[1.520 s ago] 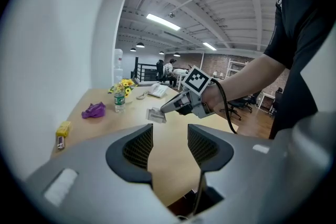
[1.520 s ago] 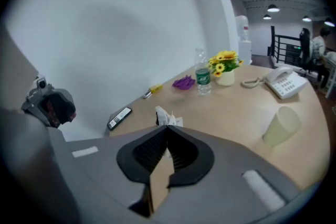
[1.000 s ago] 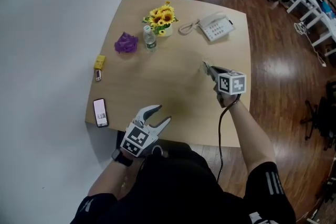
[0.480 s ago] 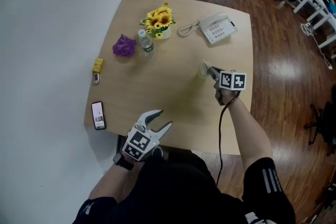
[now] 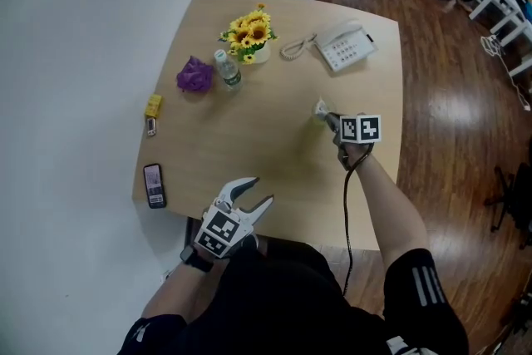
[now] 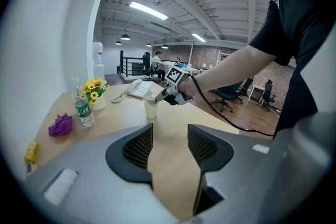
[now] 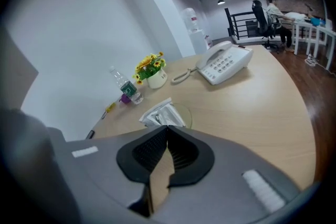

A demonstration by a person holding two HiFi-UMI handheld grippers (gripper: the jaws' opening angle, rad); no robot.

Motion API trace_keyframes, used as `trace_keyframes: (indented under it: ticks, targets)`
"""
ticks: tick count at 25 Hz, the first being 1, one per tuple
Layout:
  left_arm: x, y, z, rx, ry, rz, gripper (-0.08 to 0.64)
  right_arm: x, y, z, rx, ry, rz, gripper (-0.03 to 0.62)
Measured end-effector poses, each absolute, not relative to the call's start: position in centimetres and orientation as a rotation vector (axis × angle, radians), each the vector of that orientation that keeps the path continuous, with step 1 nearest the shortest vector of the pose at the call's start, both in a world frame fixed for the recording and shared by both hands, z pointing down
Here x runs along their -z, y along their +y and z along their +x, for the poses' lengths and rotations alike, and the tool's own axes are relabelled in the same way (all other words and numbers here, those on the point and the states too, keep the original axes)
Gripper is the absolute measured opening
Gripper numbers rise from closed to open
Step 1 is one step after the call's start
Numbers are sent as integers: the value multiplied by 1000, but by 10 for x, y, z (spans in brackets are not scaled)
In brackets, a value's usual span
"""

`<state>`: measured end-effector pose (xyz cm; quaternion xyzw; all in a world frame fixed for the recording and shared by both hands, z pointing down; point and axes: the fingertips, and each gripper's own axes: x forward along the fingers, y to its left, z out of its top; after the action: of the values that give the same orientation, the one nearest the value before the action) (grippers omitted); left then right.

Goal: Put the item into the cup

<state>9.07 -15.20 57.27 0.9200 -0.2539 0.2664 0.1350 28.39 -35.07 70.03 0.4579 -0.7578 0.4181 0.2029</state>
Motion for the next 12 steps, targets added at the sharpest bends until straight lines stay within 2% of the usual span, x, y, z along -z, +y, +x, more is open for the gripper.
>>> trace_keyframes:
  ticks: [4,8,12]
  targets:
    - [-572,-154,95,-774,-726,2671,201,-699,-348,277,-1116,-2123,1230,17]
    - [-569,-156,98,-770,-722,2680,201,-695,-347,273,-1067,-2132,1213,83]
    - [-568,-156,96,-768,-719,2689,201,-685,-348,273,-1049,-2157,1231,94]
